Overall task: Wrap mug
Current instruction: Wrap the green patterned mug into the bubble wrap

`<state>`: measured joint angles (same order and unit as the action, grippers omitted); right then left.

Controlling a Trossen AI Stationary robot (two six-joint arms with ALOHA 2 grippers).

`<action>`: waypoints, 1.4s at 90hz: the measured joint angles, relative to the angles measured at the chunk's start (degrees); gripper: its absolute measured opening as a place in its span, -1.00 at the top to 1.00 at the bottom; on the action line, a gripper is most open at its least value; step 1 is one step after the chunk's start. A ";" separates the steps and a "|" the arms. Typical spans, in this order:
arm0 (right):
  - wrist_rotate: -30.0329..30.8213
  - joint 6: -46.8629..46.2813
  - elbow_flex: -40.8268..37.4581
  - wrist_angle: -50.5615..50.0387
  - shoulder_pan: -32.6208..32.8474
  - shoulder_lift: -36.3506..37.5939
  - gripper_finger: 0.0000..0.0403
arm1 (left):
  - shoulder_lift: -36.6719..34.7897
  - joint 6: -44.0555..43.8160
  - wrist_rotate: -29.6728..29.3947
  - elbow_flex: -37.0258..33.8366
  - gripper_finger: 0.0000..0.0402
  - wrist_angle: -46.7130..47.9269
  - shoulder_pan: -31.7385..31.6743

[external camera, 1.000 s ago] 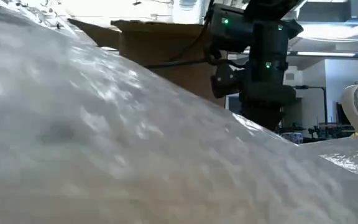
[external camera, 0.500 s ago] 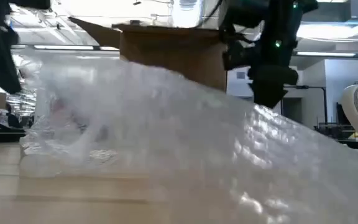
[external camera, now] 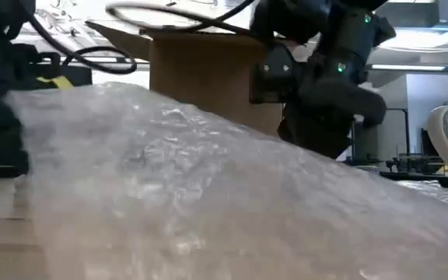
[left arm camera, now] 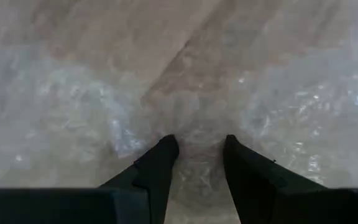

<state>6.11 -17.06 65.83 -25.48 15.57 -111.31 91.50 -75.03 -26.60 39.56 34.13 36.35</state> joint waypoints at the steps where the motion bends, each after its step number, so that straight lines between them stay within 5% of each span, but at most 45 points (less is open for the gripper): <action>1: 0.02 0.00 0.00 -0.06 0.00 -0.07 0.34 | 0.00 -0.78 0.06 0.05 0.39 0.91 0.29; 42: 0.20 1.55 -0.52 -2.73 1.04 7.39 0.34 | 0.42 -18.64 10.27 6.74 0.39 36.36 8.67; 77: 1.20 2.12 -0.45 6.19 2.71 4.94 0.34 | 0.37 -22.74 4.64 26.31 0.39 55.86 13.59; 96: 1.93 2.46 -0.43 5.37 3.31 7.49 0.34 | 0.33 -18.47 -9.36 35.99 0.39 55.02 15.46; 110: 2.06 2.75 -0.43 2.64 5.44 12.23 0.34 | 0.33 -8.35 -19.77 39.00 0.39 45.91 15.62; 126: 7.81 3.88 -0.38 0.06 10.49 20.11 0.34 | 0.33 5.24 -21.73 38.64 0.39 32.17 13.48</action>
<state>13.91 -13.18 65.45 -25.42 26.06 -91.20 91.83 -69.80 -48.32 78.20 66.30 49.83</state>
